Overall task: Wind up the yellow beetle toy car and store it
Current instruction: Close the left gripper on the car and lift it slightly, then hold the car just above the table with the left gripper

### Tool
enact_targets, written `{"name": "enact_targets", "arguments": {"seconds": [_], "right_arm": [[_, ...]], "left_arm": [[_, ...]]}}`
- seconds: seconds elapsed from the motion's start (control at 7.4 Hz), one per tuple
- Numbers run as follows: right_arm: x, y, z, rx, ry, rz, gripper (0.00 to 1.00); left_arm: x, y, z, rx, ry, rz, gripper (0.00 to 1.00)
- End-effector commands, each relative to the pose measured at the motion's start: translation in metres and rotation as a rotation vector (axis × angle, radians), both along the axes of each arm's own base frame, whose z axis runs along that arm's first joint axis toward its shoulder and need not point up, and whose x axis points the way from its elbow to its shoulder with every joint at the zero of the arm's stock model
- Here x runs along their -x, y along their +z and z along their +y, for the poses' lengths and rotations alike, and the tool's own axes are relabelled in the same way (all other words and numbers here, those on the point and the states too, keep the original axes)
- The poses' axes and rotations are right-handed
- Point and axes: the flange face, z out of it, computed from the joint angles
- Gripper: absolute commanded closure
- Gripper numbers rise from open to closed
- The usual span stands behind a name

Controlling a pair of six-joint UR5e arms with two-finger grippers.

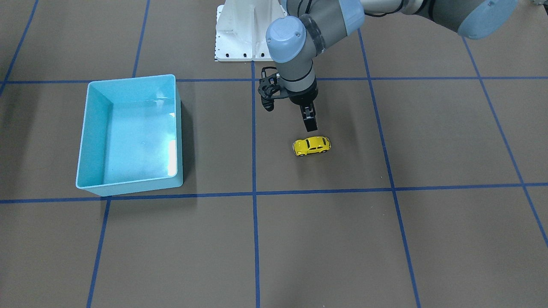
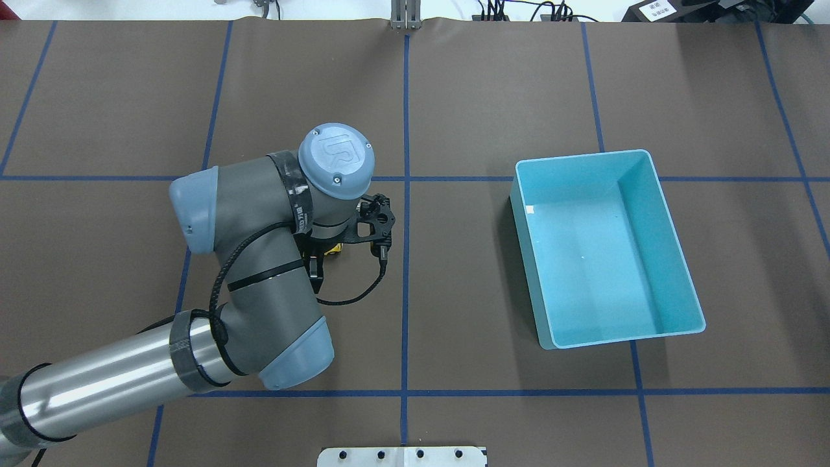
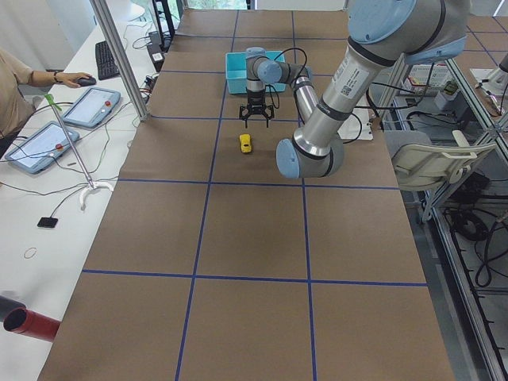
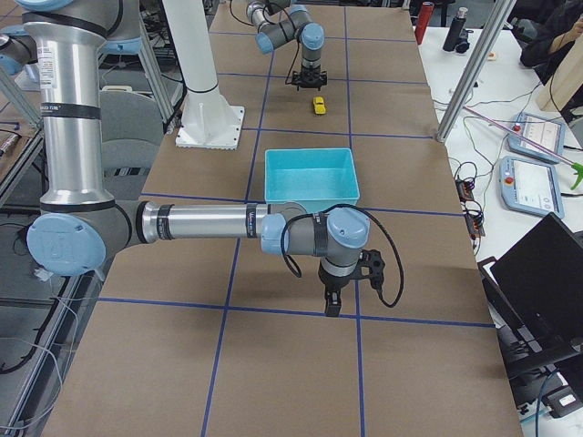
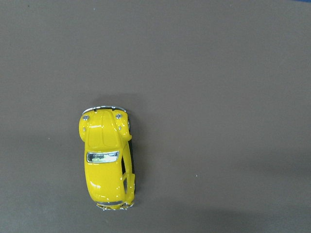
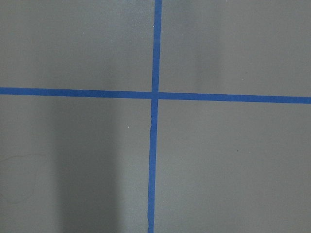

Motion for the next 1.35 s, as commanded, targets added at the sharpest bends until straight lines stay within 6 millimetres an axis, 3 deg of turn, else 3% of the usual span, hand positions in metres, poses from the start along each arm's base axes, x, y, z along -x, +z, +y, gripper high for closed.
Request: {"name": "enact_targets", "arguments": {"seconds": [0.0,0.27,0.54,1.22], "right_arm": [[0.0,0.002,0.0,0.003,-0.001,0.0,0.0],[0.0,0.003,0.0,0.005,-0.001,0.0,0.0],[0.001,0.006,0.0,0.011,-0.002,0.0,0.0],[0.001,0.007,0.0,0.013,-0.002,0.0,0.0]], "left_arm": [[-0.032,0.0,-0.024,0.025,0.015,-0.061,0.01],[-0.035,0.003,-0.038,0.009,-0.066,-0.063,0.01],[-0.045,0.02,-0.062,0.019,-0.175,-0.05,0.03],[-0.066,0.024,-0.061,0.041,-0.16,-0.072,0.03]]}}
